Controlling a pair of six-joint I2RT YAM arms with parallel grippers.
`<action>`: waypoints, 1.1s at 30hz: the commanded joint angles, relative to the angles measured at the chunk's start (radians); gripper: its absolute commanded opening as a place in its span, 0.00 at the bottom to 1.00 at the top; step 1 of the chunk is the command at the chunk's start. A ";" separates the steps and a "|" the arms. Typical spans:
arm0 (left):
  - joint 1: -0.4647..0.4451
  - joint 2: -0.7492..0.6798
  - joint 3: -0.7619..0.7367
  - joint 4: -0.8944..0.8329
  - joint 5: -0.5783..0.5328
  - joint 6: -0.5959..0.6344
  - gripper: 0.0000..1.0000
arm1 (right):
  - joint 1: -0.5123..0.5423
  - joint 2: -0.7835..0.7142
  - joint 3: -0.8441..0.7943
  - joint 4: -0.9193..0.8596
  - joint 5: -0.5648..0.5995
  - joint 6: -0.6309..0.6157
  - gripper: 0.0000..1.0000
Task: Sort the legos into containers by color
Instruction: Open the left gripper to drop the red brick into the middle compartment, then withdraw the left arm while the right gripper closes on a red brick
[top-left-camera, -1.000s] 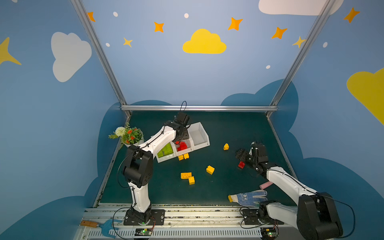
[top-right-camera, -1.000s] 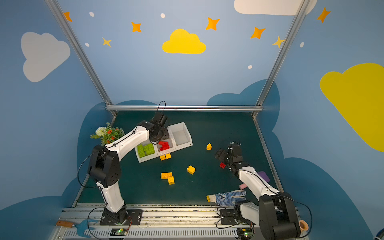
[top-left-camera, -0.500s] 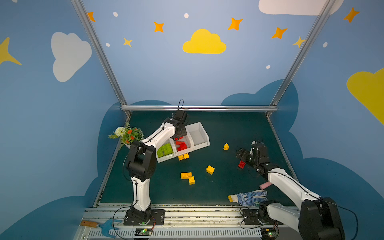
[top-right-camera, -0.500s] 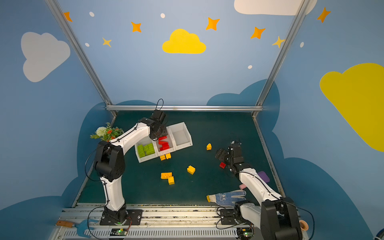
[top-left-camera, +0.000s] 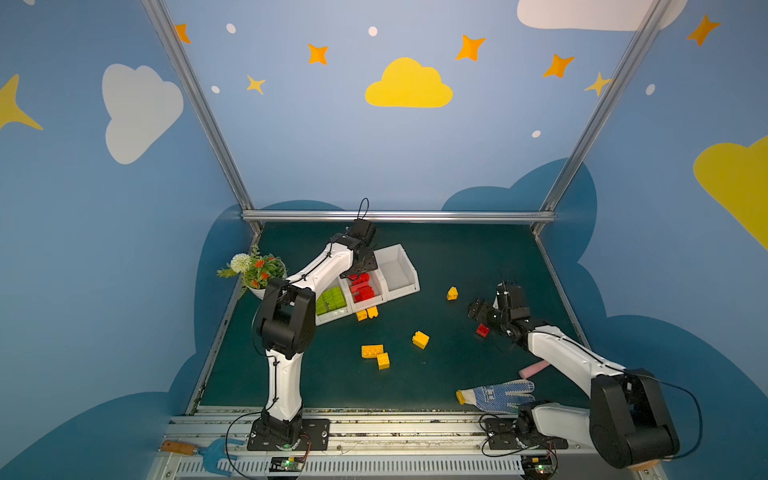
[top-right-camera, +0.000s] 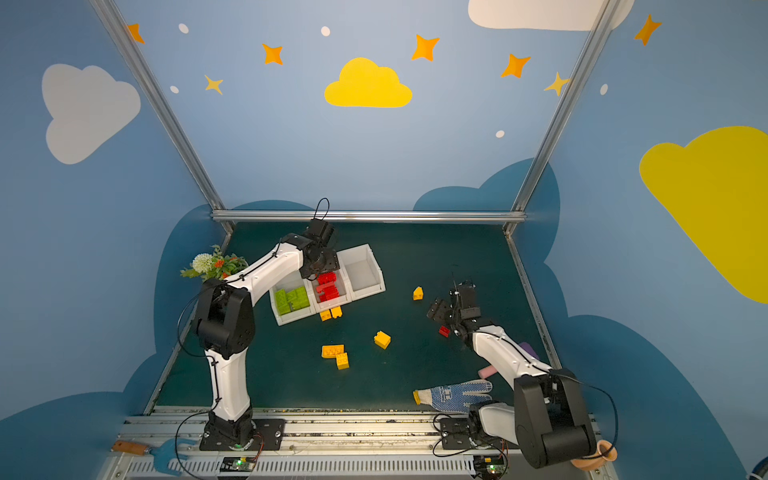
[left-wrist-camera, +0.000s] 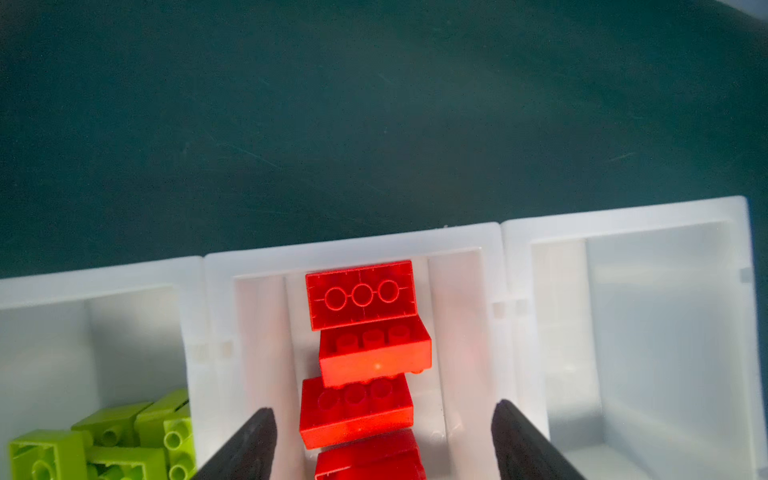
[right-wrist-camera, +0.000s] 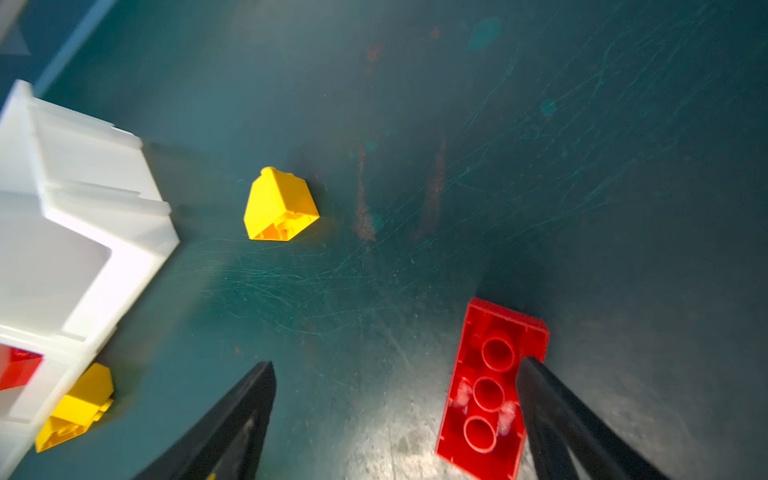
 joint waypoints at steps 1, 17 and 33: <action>0.005 -0.109 0.008 -0.035 0.003 0.019 0.82 | 0.018 0.024 0.030 -0.035 0.020 -0.008 0.87; -0.016 -0.882 -0.461 0.019 0.072 0.073 0.94 | 0.035 0.210 0.229 -0.266 0.137 -0.067 0.86; -0.014 -1.211 -0.744 0.027 0.199 0.101 0.98 | 0.062 0.146 0.235 -0.490 0.223 -0.032 0.85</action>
